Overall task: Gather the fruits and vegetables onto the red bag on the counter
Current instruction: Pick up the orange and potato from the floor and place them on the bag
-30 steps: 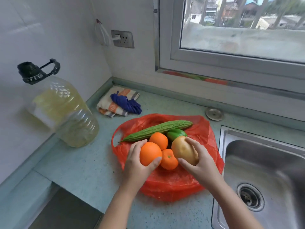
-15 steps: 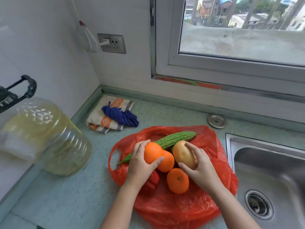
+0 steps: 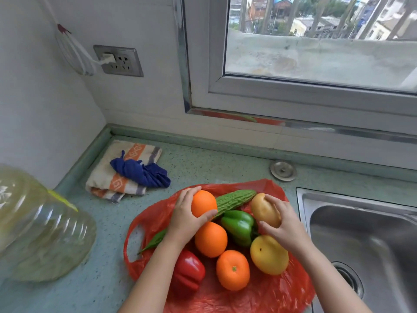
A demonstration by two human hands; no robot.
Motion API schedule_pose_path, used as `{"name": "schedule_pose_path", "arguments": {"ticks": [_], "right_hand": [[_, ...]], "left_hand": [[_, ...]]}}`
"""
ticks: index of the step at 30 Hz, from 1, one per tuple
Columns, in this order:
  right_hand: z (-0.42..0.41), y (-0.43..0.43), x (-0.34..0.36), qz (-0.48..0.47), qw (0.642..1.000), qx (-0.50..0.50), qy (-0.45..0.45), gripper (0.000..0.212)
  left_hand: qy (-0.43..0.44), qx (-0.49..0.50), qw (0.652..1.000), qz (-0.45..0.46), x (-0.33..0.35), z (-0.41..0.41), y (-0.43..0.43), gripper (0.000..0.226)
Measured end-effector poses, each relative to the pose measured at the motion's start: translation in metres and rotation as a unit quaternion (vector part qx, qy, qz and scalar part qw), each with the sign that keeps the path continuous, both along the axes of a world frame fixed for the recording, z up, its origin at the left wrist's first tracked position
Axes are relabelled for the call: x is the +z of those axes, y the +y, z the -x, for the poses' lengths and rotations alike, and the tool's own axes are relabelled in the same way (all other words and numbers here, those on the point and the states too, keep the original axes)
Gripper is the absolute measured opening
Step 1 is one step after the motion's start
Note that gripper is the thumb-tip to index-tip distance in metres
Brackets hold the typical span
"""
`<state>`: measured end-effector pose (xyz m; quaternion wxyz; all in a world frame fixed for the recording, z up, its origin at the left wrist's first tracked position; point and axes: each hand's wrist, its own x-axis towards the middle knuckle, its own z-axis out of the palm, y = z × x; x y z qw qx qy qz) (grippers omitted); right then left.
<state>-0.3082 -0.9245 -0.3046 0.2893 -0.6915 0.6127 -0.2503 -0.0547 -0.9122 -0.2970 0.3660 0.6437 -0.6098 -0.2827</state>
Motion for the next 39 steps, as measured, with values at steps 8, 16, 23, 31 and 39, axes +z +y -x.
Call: {"name": "schedule_pose_path", "arguments": {"ticks": [8, 16, 23, 31, 39], "right_hand": [[0.005, -0.008, -0.020, -0.052, 0.998, 0.040, 0.003, 0.064], [0.002, -0.008, -0.020, -0.046, 0.997, 0.058, 0.005, 0.057], [-0.001, -0.005, -0.018, -0.033, 0.998, 0.056, 0.014, 0.057], [-0.001, -0.004, -0.014, -0.025, 0.998, 0.052, 0.015, 0.056], [0.000, 0.002, -0.006, -0.016, 0.998, 0.048, 0.023, 0.053]], "left_hand": [[0.009, -0.019, 0.999, -0.027, 0.000, -0.011, -0.017, 0.064], [-0.011, -0.081, 0.997, -0.011, -0.002, -0.003, 0.001, 0.076], [-0.047, -0.097, 0.993, -0.046, -0.009, 0.009, 0.002, 0.090], [-0.070, -0.108, 0.991, -0.044, -0.007, 0.013, 0.005, 0.093], [-0.069, -0.078, 0.994, -0.025, -0.004, 0.009, 0.012, 0.095]]}}
